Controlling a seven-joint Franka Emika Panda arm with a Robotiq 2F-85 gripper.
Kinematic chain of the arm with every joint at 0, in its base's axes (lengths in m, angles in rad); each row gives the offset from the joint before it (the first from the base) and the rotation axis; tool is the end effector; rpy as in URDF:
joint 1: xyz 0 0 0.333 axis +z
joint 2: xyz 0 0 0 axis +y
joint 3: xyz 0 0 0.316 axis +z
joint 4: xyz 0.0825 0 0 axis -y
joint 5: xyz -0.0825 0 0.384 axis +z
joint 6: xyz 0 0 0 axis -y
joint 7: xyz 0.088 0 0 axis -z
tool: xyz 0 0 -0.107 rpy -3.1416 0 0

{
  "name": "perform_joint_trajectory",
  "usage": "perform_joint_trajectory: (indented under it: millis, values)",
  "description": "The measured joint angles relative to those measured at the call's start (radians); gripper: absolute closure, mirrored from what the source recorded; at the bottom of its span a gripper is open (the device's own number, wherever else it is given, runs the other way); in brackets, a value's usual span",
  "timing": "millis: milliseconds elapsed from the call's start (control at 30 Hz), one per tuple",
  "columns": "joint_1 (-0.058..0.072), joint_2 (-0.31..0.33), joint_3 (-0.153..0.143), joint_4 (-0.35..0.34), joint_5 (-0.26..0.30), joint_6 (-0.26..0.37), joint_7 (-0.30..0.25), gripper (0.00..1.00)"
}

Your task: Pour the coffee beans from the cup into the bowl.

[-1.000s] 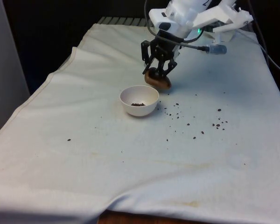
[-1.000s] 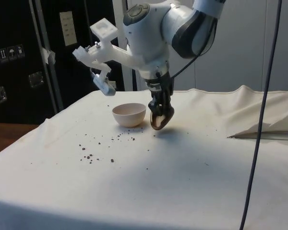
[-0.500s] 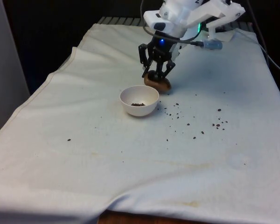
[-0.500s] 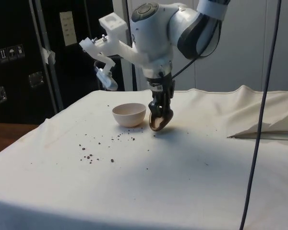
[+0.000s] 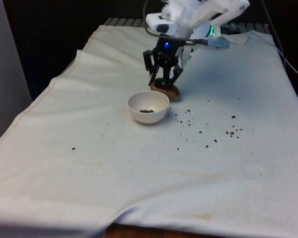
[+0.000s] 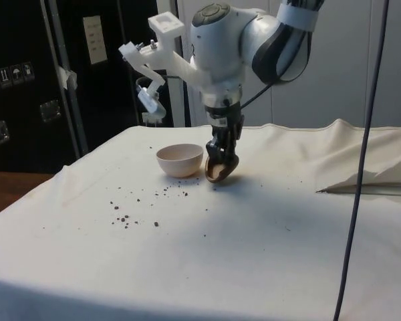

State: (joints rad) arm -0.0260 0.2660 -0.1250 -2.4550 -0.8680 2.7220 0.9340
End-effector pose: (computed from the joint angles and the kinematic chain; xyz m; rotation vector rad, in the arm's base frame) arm 0.4696 -0.0458 0.1872 2.7578 -0.3859 0.1901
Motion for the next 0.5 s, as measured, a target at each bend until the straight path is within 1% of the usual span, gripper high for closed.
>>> perform_joint_trajectory:
  millis: [167,200,300,500]
  values:
    - [-0.001,0.008,-0.027,-0.012,0.001,0.051,-0.011,0.97]
    - [-0.001,0.013,-0.038,-0.016,0.001,0.072,-0.015,0.97]
    - [-0.001,0.018,-0.048,-0.020,0.001,0.092,-0.019,0.97]
    - [-0.002,0.028,-0.083,-0.041,0.001,0.157,-0.036,0.97]
